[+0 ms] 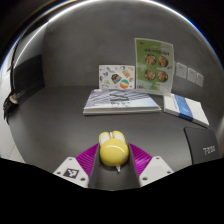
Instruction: Arrange mouse
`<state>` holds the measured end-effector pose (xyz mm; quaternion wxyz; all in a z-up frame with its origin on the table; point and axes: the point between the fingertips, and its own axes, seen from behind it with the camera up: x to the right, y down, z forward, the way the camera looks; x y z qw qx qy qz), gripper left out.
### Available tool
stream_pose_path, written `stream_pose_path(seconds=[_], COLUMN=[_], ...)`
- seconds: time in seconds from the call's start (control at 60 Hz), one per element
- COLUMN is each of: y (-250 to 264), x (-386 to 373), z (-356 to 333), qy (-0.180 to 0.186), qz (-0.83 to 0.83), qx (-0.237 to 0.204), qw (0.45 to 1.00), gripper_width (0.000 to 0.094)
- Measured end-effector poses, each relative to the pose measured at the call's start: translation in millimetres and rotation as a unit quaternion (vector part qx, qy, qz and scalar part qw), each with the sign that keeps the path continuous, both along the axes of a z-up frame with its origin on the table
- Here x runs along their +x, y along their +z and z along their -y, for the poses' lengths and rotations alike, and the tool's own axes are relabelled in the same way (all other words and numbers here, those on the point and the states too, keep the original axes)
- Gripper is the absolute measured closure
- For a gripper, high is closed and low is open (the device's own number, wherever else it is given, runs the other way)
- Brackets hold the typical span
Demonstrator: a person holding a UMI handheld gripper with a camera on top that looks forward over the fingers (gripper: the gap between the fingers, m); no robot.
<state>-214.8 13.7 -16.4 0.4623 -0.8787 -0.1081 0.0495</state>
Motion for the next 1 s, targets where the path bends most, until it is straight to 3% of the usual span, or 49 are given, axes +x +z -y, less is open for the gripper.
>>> stream_pose_path(seconds=[0.017,0.05,0.2,0.317,0.4,0.467,0.617,0.8,0.867,1.0], y=[1,1,20,118,177,190,111,23,9,10], x=[-1,-1,-4,36,120,196,319,363,367,368], z=[-1,-1,7,7,5,14,20,16,18,15], qy=[0.000,0.003,-0.009,-0.031,-0.086,-0.134,-0.169,-0.146,-0.140,-0.139], qz=[0.001,0.007,-0.022,-0.023,0.008,0.032,0.041,0.006,0.002,0.004], qx=[0.001,-0.002,-0.013,0.085,0.146,0.160,0.091,0.014,-0.001,0.012], qw=[1.000,1.000,1.000,0.996,0.986,0.977,0.981,0.989,0.990,0.990], gripper_width=[0.0447,0.0480,0.0523,0.0524,0.0525,0.0527,0.0524,0.0515,0.0491,0.0400])
